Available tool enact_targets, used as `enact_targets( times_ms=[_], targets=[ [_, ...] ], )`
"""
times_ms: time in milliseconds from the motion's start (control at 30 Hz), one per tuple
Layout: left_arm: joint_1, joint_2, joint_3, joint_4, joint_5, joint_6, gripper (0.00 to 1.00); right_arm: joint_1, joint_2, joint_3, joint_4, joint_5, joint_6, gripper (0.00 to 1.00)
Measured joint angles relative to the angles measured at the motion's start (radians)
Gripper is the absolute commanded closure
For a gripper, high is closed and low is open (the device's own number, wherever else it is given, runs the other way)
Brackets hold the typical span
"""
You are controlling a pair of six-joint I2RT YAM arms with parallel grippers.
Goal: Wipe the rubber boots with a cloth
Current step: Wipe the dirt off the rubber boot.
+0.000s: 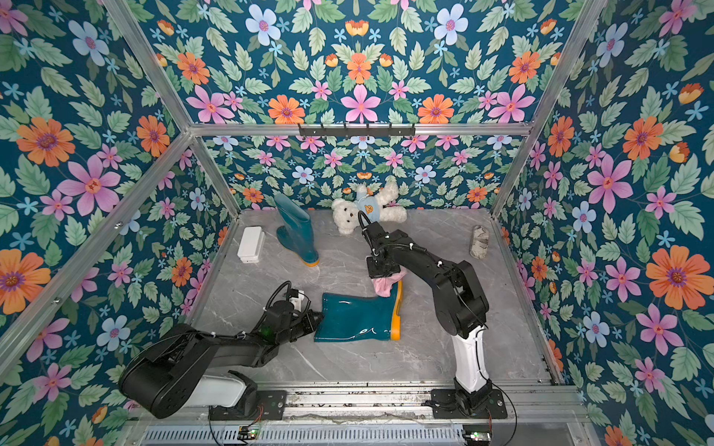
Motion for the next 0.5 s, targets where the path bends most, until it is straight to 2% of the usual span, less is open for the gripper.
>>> enact_targets(
  times_ms=[233, 500],
  targets=[
    [0.0, -0.004, 0.014, -0.027, 0.0, 0.0, 1.0, 0.021, -0.159, -0.175, 0.0, -0.024, 0.002, 1.0],
    [0.0, 0.006, 0.029, -0.037, 0.0, -0.001, 1.0, 0.139, -0.27, -0.41, 0.074, -0.026, 0.051, 1.0]
  ],
)
